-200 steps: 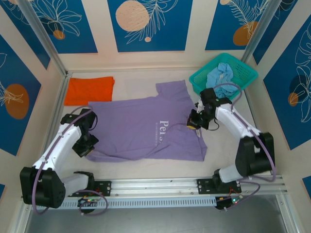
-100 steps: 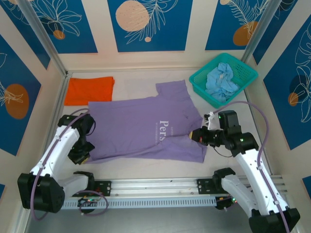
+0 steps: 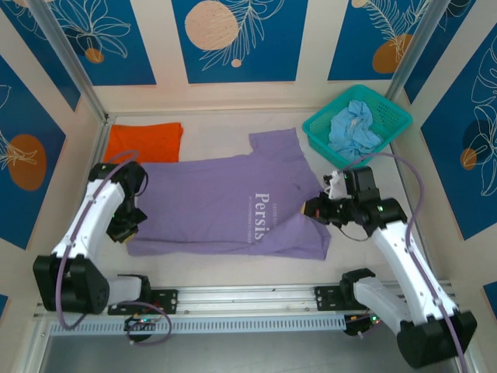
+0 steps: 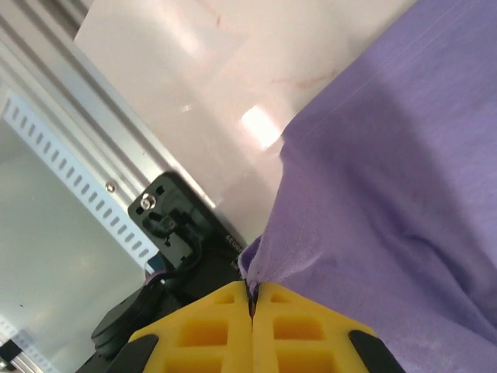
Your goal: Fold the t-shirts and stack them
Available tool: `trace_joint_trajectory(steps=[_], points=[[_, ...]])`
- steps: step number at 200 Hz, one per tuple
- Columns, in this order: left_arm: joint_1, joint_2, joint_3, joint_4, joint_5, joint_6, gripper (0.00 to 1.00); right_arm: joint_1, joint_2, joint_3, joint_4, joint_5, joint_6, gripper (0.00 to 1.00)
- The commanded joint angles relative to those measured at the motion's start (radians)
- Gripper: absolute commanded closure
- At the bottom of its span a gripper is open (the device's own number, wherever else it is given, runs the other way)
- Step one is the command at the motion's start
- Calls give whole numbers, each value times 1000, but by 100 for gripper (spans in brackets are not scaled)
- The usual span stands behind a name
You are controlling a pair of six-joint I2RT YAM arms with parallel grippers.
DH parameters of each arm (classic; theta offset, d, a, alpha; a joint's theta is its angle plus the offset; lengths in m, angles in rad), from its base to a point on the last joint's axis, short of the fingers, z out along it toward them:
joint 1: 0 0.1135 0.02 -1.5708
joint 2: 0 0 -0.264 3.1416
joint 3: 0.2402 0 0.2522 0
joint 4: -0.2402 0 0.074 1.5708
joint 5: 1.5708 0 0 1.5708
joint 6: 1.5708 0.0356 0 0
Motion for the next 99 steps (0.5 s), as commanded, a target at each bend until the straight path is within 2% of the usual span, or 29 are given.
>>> trace_joint_trajectory(steps=[1,12,41,69,99], points=[[18,116,80,37,-55,59,100,-14,125,75,26,37,-70,100],[21,189,128,43,-71,74,100,-20,199,118,21,73,-82,100],[28,340,266,47,-107,137,100,-48,336,208,53,65,-102,100],[41,447,360,83,-58,211,100,-67,414,273,73,57,-97,100],[41,536,368,119,-33,235,100,-73,519,305,89,77,-119,100]])
